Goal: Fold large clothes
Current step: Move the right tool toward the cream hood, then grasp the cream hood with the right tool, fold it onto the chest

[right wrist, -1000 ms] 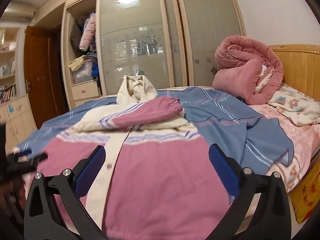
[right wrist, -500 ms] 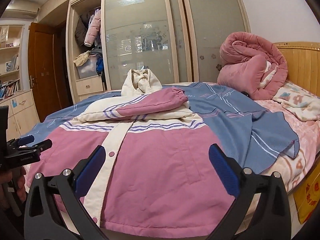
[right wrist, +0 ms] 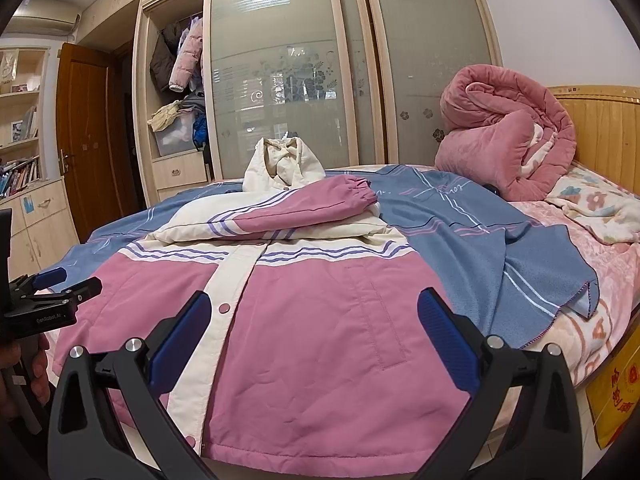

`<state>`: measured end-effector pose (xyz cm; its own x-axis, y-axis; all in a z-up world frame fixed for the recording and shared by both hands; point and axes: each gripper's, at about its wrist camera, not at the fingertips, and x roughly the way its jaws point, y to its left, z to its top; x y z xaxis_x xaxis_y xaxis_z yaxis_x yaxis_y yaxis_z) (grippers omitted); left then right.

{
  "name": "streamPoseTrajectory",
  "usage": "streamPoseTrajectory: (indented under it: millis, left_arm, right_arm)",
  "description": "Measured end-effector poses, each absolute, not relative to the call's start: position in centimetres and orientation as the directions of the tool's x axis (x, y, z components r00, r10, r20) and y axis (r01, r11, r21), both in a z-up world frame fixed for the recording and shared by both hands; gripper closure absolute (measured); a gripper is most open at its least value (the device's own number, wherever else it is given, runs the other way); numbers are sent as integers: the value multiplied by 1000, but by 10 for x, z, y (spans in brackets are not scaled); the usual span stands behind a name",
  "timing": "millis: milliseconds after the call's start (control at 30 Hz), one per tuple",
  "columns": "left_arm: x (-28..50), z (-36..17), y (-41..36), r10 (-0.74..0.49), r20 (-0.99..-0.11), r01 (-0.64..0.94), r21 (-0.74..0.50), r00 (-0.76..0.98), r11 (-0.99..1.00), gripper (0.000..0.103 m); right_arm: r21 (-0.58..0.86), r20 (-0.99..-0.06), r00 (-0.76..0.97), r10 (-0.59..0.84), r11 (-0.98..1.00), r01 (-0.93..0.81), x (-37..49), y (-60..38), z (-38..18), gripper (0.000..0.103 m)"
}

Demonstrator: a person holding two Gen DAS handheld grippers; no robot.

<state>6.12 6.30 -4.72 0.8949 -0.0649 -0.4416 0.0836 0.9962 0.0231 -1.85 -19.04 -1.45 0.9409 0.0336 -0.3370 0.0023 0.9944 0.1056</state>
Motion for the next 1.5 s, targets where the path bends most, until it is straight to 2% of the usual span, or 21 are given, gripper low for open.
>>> streamPoseTrajectory:
  millis: [267, 467, 600, 733, 867, 1033, 1133, 1267, 1433, 1500]
  left_arm:
    - [67, -38, 67, -72, -430, 78, -5, 900, 997, 2]
    - [99, 17, 57, -95, -380, 100, -6, 920, 995, 2]
    - [135, 64, 48, -127, -336, 136, 4, 933, 991, 2]
    - [171, 86, 50, -153, -310, 149, -38, 938, 988, 2]
    - [193, 60, 66, -144, -319, 117, -104, 937, 988, 2]
    - [220, 19, 73, -147, -406, 97, -140, 902, 985, 2]
    - [224, 13, 71, -136, -382, 103, -105, 914, 989, 2]
    - [233, 4, 72, -177, -411, 139, -120, 894, 983, 2]
    - [244, 0, 78, -191, -422, 141, -148, 886, 979, 2]
    - [247, -4, 80, -181, -432, 136, -135, 884, 982, 2]
  right_arm:
    - [116, -345, 937, 48, 993, -9, -11, -188, -15, 1]
    - [125, -379, 923, 64, 992, -17, 1, -186, -9, 1]
    - [109, -400, 912, 85, 993, -45, 26, -178, 26, 1]
    - [15, -411, 910, 61, 998, -61, 73, -163, 71, 1]
    - [7, -476, 874, 98, 994, -107, 165, -154, 102, 1]
    - [28, -590, 804, 76, 997, -74, 340, -144, 117, 1]
    - [-11, -633, 773, 24, 999, -40, 430, -134, 110, 1]
    - [-84, -677, 731, -77, 996, 28, 536, -123, 87, 1]
    - [-144, -708, 683, -180, 983, 111, 623, -121, 53, 1]
    - [-157, -715, 672, -190, 981, 111, 644, -120, 45, 10]
